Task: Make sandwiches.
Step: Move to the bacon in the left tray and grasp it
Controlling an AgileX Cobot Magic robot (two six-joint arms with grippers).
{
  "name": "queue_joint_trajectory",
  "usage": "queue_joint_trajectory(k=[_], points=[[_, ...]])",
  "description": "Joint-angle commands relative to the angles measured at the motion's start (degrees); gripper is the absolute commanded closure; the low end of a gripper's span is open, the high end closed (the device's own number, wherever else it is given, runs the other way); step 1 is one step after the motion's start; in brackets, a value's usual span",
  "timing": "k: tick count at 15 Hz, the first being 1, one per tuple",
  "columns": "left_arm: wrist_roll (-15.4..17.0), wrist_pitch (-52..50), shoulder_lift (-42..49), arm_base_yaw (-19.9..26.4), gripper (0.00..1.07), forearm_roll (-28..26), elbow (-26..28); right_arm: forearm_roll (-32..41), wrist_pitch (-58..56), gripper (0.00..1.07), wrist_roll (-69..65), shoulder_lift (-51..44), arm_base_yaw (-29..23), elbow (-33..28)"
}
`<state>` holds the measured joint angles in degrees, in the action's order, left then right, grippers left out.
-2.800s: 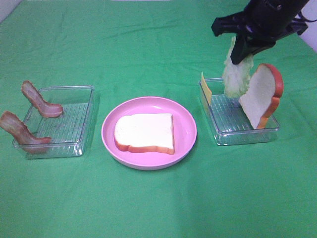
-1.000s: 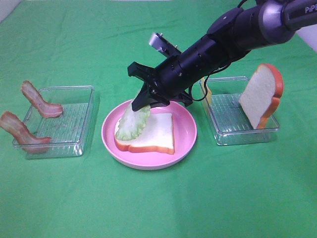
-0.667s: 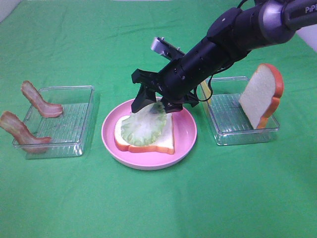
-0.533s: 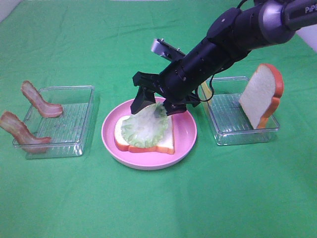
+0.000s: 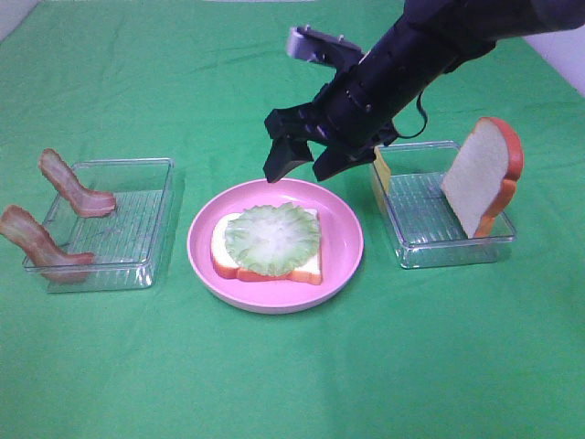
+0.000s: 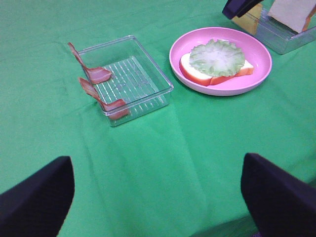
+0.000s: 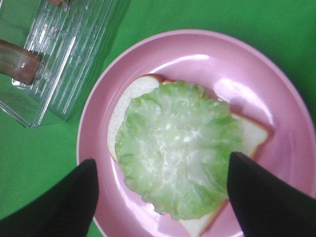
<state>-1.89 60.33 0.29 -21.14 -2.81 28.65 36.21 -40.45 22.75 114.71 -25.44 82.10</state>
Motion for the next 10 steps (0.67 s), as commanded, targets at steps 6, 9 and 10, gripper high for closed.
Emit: queue_joint_trajectory(k=[6, 9, 10], points=[[0.0, -0.4, 1.1, -0.2, 0.20, 0.2, -0.1, -15.3, -19.7, 0.38, -11.5, -21.3, 0.1, 0.3], [0.0, -0.4, 1.1, -0.2, 0.20, 0.2, -0.1, -20.6, -26.0, 0.38, -14.7, -26.9, 0.1, 0.2], [0.0, -0.4, 1.1, -0.2, 0.20, 0.1, -0.1, -22.6, -27.4, 0.38, -15.8, -29.2, 0.1, -0.2]])
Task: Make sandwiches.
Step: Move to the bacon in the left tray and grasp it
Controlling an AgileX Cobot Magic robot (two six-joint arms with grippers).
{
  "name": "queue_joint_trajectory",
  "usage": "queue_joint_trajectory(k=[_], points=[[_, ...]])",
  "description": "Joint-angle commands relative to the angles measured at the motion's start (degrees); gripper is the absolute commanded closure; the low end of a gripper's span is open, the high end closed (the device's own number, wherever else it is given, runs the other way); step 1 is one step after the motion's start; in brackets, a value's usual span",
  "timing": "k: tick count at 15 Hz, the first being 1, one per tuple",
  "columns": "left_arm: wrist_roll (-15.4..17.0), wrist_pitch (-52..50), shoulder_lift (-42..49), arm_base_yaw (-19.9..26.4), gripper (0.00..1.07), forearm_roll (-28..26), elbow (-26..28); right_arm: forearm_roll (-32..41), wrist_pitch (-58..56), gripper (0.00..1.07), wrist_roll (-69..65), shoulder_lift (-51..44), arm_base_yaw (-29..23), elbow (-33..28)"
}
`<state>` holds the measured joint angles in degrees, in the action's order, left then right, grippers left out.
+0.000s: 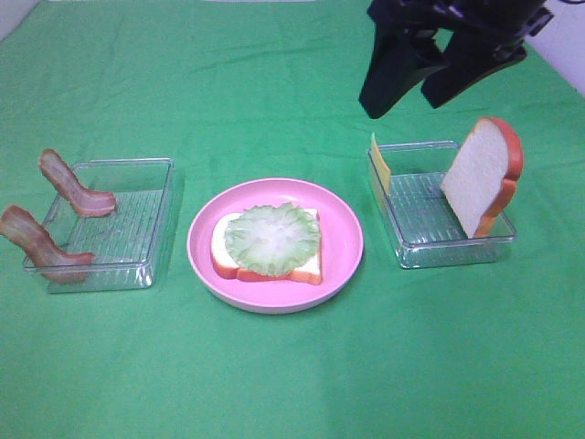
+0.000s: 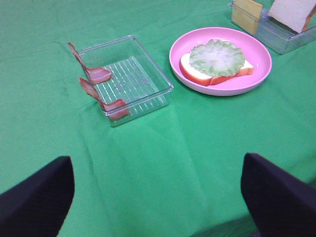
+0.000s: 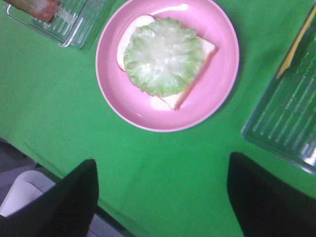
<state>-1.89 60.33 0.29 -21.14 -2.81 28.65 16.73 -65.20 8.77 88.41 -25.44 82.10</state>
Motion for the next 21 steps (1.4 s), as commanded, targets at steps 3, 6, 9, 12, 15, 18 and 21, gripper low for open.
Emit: queue_joint_trajectory(k=[3, 6, 9, 12, 15, 18, 21], points=[[0.0, -0.4, 1.1, -0.2, 0.20, 0.1, -0.1, -7.4, -2.9, 0.38, -5.0, -9.5, 0.1, -5.2], [0.0, -0.4, 1.1, -0.2, 0.20, 0.0, -0.1, -8.5, -2.9, 0.38, -6.1, -18.7, 0.1, -15.1], [0.0, -0.4, 1.1, -0.2, 0.20, -0.6, -0.1, -8.5, -3.7, 0.38, -6.1, -32.3, 0.1, -30.1], [0.0, -0.4, 1.1, -0.2, 0.20, -0.6, -0.1, -8.7, -2.9, 0.38, -5.9, -40.5, 0.1, -38.0], [0.0, -0.4, 1.1, -0.2, 0.20, -0.6, -0.1, -9.2, -2.2, 0.38, -3.6, -50.7, 0.1, -46.2], [0.0, -0.4, 1.1, -0.2, 0.20, -0.6, -0.1, -9.2, 2.1, 0.38, -1.0, -58.4, 0.1, -50.2], [0.0, -0.4, 1.1, -0.2, 0.20, -0.6, -0.1, -9.2, 5.3, 0.38, -0.1, -66.1, 0.1, -52.3]])
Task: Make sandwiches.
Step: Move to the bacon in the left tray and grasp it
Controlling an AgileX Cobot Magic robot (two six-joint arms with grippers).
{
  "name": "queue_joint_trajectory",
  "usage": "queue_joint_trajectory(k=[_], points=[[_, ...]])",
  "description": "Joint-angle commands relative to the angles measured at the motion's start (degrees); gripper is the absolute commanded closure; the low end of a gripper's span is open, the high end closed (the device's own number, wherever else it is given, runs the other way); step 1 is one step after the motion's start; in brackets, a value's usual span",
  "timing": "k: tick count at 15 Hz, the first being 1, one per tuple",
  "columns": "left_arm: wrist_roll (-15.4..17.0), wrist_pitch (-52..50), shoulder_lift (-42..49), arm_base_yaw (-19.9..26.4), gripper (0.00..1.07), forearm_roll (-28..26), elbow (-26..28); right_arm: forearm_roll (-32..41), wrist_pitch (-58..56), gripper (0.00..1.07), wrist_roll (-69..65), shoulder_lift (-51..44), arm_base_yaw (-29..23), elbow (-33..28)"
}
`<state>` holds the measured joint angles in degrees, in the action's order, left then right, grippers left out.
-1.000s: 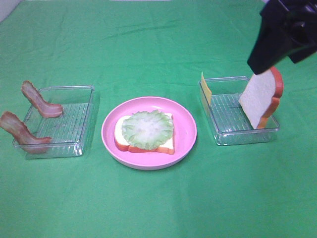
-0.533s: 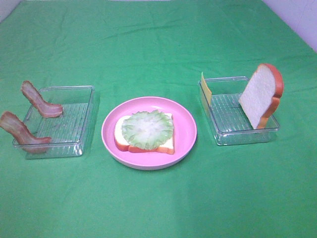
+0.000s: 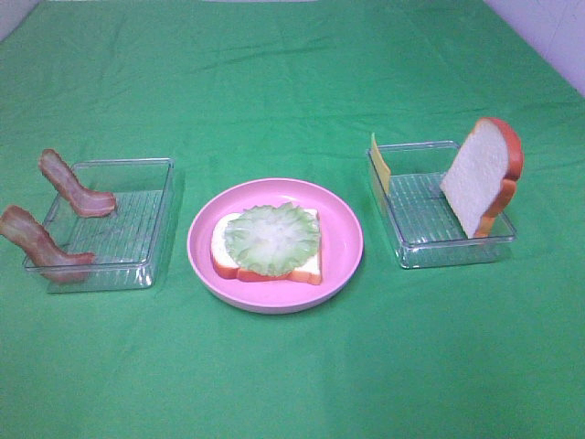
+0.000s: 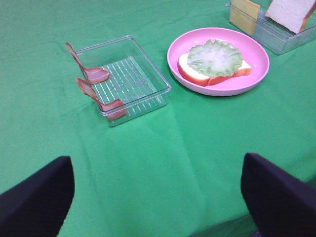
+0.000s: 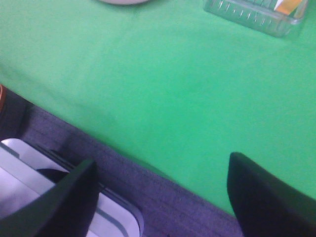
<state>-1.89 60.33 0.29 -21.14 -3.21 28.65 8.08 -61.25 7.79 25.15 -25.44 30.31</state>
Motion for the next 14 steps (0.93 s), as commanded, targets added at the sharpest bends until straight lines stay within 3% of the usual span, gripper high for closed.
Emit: queue_joint_trajectory(k=[1, 4, 8, 10, 14], points=[[0.0, -0.4, 1.1, -0.2, 0.20, -0.2, -0.1, -0.5, 1.4, 0.39, 0.9, -4.9, 0.1, -0.5], [0.3, -0.5, 0.2, -0.2, 0.21, -0.3, 0.0, -0.6, 1.4, 0.39, 0.9, -12.8, 0.1, -0.5], [4.1, -4.2, -8.8, -0.2, 0.24, -0.3, 2.1, -0.8, 1.1, 0.39, 0.9, -22.9, 0.1, -0.6], [7.8, -8.8, -19.6, -0.2, 0.25, 0.2, 6.1, -0.8, 0.5, 0.39, 0.8, -26.2, 0.1, -1.1], [13.1, -8.2, -41.6, -0.2, 0.32, 4.5, 15.5, -0.8, 0.3, 0.39, 0.9, -26.3, 0.1, -1.2]])
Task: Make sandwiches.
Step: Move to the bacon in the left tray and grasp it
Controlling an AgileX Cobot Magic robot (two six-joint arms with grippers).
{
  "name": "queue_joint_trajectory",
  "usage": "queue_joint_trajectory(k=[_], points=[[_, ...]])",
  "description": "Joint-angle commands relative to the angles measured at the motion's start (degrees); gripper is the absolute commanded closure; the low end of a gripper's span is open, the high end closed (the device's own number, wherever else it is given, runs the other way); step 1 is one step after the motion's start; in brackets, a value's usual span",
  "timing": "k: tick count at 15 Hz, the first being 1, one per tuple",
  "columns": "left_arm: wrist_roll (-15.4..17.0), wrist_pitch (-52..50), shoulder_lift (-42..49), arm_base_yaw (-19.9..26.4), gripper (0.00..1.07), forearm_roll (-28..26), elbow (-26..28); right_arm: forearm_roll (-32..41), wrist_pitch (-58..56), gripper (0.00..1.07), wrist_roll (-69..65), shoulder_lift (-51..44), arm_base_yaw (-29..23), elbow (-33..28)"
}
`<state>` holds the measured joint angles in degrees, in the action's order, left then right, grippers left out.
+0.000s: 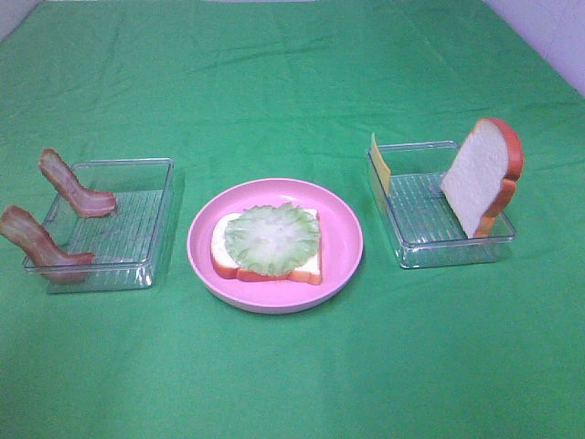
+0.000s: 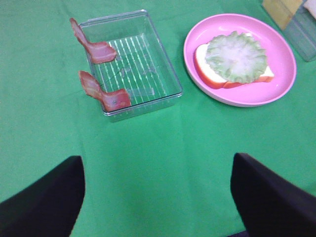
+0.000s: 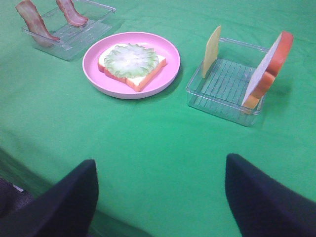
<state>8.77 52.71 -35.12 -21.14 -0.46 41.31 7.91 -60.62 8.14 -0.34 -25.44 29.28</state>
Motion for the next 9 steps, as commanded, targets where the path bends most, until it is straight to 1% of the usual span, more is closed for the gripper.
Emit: queue_joint_trajectory(k=[1, 3, 5, 6, 7, 9], points=[[3.0, 0.0, -12.2, -0.2, 0.33, 2.5, 5.8, -0.9, -0.4, 0.39, 0.5, -0.8, 0.1, -0.3], [3.4, 4.4, -23.2, -0.2, 0.33, 3.5, 12.0, -1.0, -0.4, 0.39, 0.5, -0.8, 0.1, -0.3], [3.3, 9.9, -34.0, -0.2, 0.33, 6.1, 17.1, -1.0, -0.4, 0.39, 0.5, -0.8, 0.1, -0.3], [3.3, 10.5, -36.1, -0.2, 0.33, 7.0, 18.2, -1.0, -0.4, 0.39, 0.5, -0.8, 0.1, -0.3], [3.7, 11.6, -45.8, -0.2, 0.33, 9.6, 21.4, -1.0, -0.4, 0.39, 0.5, -0.8, 0.1, -0.3], [4.8, 11.3, -52.9, -0.2, 0.33, 10.8, 23.8, -1.0, -0.4, 0.39, 0.5, -0.8, 0.1, -0.3]])
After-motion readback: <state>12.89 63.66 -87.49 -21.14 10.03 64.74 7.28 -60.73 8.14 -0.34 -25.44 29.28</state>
